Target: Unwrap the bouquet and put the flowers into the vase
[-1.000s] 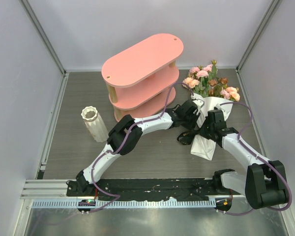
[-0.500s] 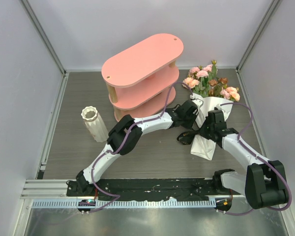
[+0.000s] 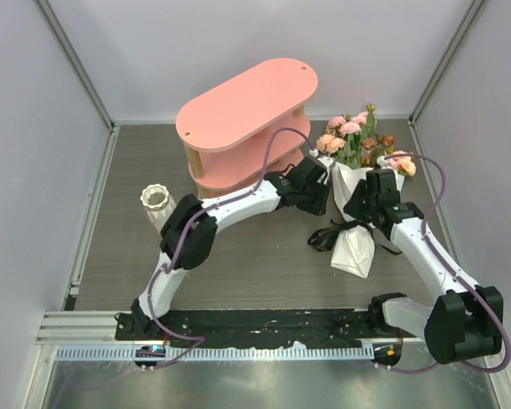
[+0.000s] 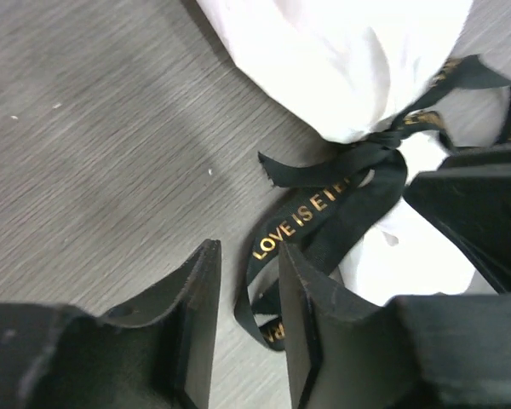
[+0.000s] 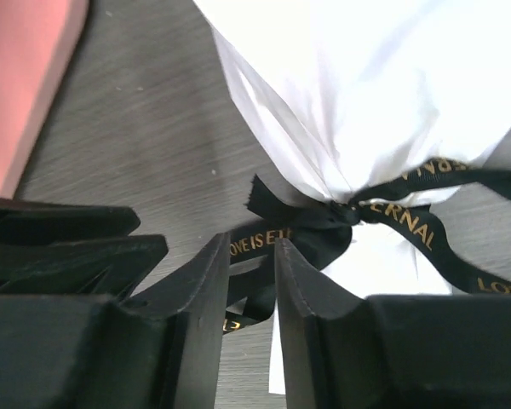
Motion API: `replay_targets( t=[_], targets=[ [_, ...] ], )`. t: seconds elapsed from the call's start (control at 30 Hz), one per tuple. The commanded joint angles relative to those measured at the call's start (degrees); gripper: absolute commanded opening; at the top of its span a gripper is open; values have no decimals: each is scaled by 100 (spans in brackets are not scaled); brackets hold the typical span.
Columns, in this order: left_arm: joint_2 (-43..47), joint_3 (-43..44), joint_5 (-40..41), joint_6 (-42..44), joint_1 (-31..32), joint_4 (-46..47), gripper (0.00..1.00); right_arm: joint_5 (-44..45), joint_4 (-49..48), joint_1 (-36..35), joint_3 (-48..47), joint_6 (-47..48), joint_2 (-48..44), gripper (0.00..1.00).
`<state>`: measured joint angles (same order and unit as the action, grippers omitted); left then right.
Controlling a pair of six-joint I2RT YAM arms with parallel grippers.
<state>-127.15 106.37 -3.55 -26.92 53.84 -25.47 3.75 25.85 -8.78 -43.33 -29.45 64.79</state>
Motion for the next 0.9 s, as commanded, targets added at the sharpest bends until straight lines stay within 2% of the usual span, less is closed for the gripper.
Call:
replay_targets(
  t=[0.0, 0.03, 0.07, 0.17, 0.37, 0.6, 0.87],
  targets=[
    [753, -510, -330, -270, -67, 218, 34, -137, 228, 25, -597, 290, 42, 38],
    [797, -633, -365, -296, -76, 279, 32, -216, 176, 16, -615, 352, 164, 45],
    [893, -765, -461, -349, -76, 332, 27, -539, 45, 16, -728, 587, 313, 45],
    [1078, -1319, -681, -568, -76, 761, 21, -411, 314, -106, -1202, 940, 1084, 44],
    [1158, -2014, -910, -832, -76, 1044, 20, 292, 834, -423, -1722, 1652, 2080, 43],
    [1140, -2471, -1200, -1263, -76, 1484, 20, 741, 615, -1020, -1538, 2189, 2353, 43],
    [1079, -2568, -1262, -1342, -76, 1563, 21, 1110, 632, -1188, -1556, 2339, 2608, 45]
  ],
)
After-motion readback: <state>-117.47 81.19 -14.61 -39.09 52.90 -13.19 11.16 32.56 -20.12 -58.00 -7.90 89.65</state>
